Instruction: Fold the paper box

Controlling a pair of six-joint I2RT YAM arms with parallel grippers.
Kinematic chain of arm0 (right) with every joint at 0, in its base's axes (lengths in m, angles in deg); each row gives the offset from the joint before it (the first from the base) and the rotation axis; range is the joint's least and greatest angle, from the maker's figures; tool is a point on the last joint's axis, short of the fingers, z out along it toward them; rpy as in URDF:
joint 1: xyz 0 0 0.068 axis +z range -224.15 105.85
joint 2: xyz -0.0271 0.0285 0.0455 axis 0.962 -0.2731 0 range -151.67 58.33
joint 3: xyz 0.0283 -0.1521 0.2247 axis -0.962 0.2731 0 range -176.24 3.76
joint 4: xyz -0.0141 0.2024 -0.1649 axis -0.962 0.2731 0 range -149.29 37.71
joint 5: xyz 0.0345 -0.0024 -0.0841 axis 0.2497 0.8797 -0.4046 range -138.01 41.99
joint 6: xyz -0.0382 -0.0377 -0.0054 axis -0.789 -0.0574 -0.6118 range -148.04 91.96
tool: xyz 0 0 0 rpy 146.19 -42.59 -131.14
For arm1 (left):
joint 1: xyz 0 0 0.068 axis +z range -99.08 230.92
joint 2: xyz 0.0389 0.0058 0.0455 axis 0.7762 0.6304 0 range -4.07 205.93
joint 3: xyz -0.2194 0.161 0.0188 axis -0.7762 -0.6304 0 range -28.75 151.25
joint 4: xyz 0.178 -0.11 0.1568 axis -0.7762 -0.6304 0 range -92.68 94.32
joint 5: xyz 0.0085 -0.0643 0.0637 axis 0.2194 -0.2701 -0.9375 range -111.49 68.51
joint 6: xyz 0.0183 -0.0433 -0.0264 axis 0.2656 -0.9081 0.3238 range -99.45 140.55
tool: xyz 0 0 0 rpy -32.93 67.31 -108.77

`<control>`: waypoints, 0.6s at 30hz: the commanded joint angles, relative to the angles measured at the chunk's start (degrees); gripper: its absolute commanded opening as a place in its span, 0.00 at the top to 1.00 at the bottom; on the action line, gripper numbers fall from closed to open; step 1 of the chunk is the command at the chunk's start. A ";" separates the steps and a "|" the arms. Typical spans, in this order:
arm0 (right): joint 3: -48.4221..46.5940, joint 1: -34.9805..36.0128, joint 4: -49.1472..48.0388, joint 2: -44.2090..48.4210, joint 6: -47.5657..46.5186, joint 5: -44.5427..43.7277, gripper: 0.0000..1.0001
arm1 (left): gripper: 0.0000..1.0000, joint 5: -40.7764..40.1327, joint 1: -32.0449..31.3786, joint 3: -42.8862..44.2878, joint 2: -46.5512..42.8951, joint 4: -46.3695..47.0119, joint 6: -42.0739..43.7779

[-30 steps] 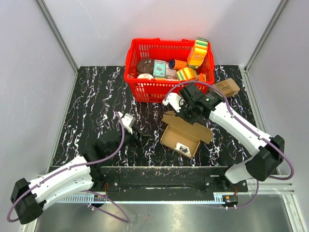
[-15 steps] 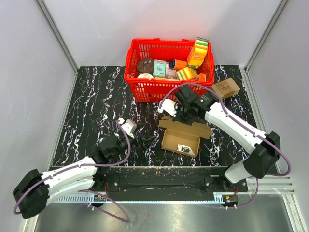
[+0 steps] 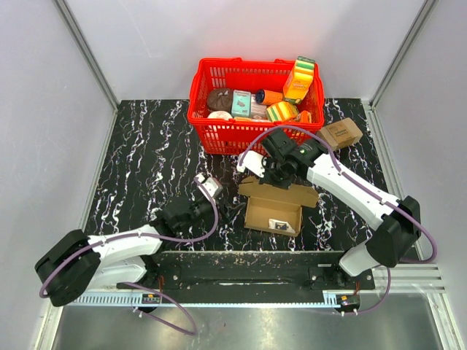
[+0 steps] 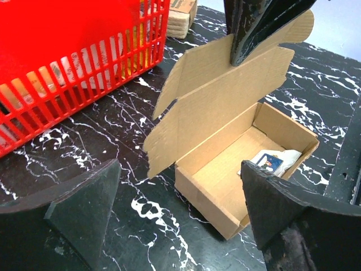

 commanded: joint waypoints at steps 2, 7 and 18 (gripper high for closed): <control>-1.95 0.69 -1.16 2.12 -5.25 2.38 1.00 | 0.11 7.12 1.29 6.74 4.89 2.66 3.35; -1.60 0.87 -0.89 3.26 -5.51 2.73 1.00 | 0.16 15.99 6.03 9.91 8.50 0.36 3.97; -0.28 0.96 -1.24 4.85 -5.86 3.70 1.00 | 0.22 25.85 9.55 12.55 12.99 0.18 3.97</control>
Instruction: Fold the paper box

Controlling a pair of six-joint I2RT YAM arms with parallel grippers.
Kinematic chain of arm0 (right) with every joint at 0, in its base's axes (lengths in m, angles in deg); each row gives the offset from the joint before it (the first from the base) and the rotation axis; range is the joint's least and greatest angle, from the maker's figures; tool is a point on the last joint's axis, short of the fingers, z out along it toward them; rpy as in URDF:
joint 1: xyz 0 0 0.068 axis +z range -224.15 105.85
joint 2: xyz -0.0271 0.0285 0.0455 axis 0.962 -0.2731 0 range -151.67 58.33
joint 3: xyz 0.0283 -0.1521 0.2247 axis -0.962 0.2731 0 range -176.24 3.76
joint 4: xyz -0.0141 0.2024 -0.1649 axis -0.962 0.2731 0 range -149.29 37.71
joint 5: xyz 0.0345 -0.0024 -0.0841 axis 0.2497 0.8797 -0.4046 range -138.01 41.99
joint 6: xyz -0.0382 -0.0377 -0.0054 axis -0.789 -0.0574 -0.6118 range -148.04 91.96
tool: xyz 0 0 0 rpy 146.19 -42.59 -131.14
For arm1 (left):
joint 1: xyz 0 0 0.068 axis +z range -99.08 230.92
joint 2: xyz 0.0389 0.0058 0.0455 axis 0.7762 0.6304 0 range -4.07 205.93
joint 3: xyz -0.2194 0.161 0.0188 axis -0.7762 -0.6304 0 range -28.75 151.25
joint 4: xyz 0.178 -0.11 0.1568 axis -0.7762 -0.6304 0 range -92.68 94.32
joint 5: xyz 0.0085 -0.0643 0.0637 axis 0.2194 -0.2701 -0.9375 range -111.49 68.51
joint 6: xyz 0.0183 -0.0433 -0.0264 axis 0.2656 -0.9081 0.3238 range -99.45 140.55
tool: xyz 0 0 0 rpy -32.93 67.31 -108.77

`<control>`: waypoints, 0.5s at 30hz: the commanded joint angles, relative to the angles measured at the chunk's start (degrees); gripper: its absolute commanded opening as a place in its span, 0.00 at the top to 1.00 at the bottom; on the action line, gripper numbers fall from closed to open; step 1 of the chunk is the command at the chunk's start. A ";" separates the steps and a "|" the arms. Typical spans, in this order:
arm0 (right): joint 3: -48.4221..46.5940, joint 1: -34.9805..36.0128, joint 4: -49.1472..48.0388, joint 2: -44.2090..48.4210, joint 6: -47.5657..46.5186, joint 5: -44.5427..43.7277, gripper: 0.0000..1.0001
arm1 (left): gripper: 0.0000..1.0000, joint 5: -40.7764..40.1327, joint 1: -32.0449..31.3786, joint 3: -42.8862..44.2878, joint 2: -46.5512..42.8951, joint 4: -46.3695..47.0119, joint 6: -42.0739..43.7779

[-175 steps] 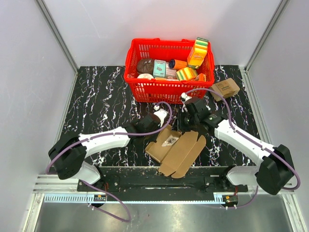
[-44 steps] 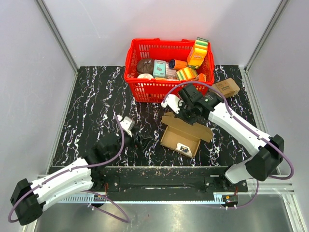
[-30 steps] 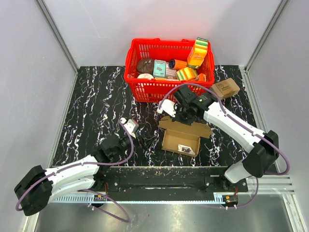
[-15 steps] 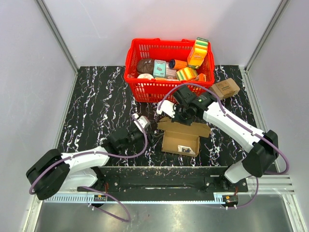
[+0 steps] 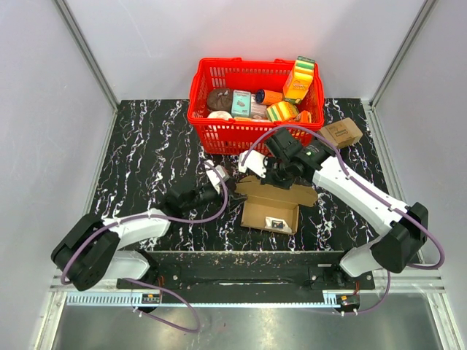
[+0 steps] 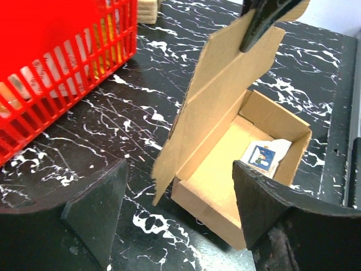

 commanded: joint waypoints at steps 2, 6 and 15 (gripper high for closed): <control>-0.28 0.67 -1.16 1.90 -4.94 1.42 1.00 | 0.26 6.62 0.35 4.33 2.08 2.63 1.00; -0.19 0.67 -1.16 1.98 -4.85 1.60 1.00 | 0.37 5.47 0.35 5.91 3.14 2.11 1.00; -0.11 0.67 -0.98 1.99 -4.59 1.78 1.00 | 0.51 5.12 0.35 8.38 5.95 -1.85 2.67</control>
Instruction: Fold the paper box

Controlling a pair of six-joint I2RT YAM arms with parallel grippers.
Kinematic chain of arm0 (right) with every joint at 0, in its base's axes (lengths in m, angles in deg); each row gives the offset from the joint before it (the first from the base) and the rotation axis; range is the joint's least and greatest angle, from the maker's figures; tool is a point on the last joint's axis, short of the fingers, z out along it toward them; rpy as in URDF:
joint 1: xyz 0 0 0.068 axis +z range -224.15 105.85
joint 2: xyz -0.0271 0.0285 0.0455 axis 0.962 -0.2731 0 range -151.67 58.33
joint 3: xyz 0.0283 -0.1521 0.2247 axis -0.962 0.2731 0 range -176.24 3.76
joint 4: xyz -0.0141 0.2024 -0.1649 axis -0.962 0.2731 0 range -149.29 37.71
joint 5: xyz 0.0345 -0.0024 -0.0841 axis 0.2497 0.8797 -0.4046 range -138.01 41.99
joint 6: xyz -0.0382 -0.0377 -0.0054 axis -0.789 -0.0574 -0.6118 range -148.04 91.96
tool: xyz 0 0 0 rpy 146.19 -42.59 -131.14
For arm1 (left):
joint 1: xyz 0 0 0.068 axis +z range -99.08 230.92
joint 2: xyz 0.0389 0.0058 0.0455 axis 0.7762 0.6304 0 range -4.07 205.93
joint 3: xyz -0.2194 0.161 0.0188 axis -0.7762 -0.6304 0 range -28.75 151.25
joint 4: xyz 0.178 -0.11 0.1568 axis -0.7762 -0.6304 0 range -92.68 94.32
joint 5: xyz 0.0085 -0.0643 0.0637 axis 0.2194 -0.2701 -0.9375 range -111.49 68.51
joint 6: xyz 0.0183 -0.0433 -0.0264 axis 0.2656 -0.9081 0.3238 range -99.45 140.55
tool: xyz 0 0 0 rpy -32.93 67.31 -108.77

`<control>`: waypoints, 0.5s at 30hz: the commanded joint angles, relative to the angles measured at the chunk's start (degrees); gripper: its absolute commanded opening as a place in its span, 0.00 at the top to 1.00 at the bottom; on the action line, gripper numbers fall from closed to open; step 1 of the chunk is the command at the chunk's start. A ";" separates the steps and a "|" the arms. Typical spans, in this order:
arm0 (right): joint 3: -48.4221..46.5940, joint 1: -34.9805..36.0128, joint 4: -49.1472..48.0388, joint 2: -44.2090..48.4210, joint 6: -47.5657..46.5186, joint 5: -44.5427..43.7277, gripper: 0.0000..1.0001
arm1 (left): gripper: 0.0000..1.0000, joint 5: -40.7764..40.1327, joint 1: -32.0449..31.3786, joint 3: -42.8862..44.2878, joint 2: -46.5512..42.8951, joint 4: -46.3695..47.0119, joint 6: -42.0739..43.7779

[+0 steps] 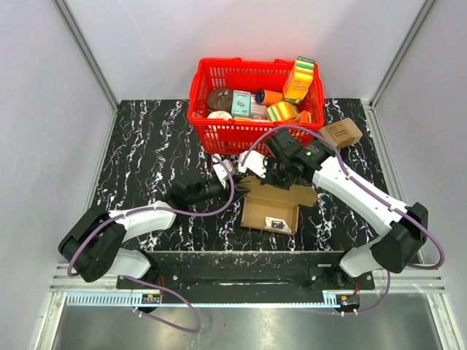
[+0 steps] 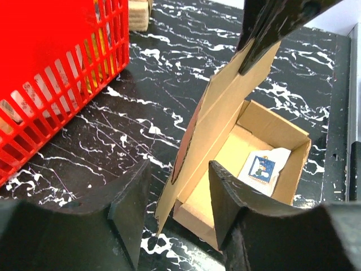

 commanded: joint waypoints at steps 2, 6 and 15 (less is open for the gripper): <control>-0.19 0.67 -1.00 1.94 -4.57 1.80 1.00 | 0.54 2.00 0.22 2.28 1.65 -0.21 1.75; -0.19 0.67 -0.91 1.68 -4.39 1.62 1.00 | 0.65 2.70 0.13 3.33 2.26 -2.58 2.19; 0.07 0.67 -1.00 1.76 -3.69 1.54 1.00 | 1.00 2.53 0.31 5.62 2.26 -6.01 1.05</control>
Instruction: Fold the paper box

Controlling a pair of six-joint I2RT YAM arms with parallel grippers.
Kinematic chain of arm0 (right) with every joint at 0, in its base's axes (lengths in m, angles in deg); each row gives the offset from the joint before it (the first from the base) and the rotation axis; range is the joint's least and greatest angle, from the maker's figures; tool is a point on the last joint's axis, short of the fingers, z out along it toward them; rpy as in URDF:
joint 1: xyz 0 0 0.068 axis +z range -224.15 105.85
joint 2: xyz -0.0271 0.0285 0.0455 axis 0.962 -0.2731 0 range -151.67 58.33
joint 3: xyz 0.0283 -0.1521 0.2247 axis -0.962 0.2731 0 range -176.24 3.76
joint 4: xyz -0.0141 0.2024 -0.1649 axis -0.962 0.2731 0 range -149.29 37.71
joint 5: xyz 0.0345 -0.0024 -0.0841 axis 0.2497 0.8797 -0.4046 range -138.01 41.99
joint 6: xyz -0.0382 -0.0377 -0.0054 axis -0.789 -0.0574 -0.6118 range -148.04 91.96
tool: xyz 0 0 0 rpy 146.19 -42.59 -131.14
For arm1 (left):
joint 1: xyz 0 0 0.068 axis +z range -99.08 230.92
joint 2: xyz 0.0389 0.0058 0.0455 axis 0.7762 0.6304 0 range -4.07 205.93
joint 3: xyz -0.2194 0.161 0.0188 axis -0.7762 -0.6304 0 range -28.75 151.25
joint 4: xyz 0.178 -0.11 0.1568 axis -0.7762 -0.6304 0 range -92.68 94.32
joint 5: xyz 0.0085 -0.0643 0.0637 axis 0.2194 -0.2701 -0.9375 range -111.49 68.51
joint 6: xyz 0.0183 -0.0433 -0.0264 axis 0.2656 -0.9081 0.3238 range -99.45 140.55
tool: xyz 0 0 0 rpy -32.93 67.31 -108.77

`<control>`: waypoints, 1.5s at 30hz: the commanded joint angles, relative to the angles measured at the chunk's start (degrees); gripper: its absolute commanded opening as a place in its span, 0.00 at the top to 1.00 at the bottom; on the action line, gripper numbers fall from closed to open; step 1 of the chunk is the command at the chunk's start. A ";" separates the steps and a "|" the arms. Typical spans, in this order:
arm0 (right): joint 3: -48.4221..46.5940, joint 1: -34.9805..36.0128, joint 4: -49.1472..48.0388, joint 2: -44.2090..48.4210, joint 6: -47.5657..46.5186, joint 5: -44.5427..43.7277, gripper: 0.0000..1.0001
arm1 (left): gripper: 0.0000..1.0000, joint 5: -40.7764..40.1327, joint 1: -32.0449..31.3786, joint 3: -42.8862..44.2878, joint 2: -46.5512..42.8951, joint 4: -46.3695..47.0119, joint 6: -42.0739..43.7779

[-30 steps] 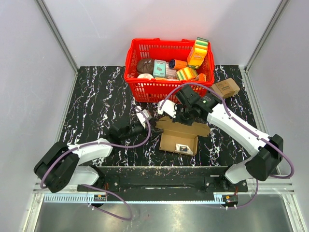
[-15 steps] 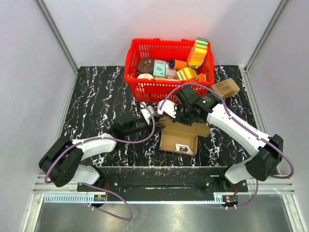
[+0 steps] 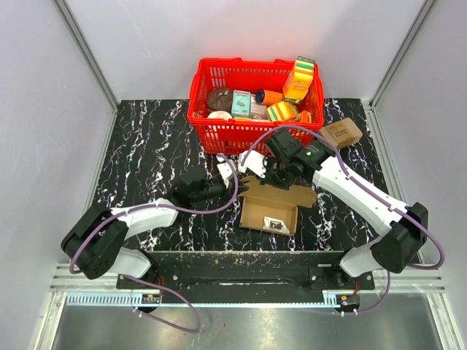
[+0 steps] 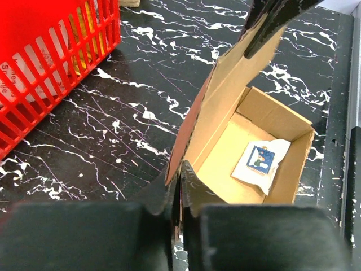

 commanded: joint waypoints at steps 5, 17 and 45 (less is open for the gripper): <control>-0.06 0.74 -1.37 1.68 -3.01 0.27 1.00 | 1.00 2.60 0.31 3.79 0.65 -1.03 -1.12; 0.55 0.65 -13.48 4.13 10.15 -8.67 0.52 | 1.00 1.37 0.22 1.24 -1.11 -0.16 -1.12; 41.86 -16.58 -33.63 40.00 58.08 -15.64 0.34 | 1.00 -3.90 2.15 -3.33 -2.25 4.50 -1.12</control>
